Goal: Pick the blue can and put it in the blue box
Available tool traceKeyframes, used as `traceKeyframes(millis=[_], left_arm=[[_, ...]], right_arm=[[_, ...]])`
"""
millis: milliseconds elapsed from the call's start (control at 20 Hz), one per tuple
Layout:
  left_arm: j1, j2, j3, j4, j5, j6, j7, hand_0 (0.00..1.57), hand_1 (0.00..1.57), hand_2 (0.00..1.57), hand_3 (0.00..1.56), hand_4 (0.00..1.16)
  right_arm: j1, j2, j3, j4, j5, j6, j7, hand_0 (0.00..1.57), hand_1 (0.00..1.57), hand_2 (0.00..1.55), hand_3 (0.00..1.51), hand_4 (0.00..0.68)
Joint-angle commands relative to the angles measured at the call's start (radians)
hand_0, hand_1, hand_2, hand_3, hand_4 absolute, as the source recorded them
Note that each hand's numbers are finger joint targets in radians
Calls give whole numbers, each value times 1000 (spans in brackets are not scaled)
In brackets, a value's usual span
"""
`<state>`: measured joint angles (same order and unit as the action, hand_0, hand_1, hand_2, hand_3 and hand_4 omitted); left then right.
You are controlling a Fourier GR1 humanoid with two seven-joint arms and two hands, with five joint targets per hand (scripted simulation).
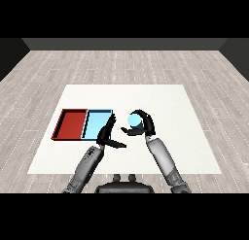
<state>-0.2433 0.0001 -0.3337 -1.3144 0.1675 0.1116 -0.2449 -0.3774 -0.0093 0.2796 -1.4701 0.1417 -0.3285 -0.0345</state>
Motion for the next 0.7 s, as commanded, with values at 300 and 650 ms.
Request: traceKeyframes(millis=[300,650], left_arm=[[-22,0,-54,44,79,46,-3,0,0,0,0,0],[-123,0,-84,191,162,87,-53,0,0,0,0,0]], right_arm=[[-30,9,-22,-31,-9,44,31,1486,1486,1466,1399,610],[-55,9,8,27,-48,24,-19,1469,1469,1457,1394,611]])
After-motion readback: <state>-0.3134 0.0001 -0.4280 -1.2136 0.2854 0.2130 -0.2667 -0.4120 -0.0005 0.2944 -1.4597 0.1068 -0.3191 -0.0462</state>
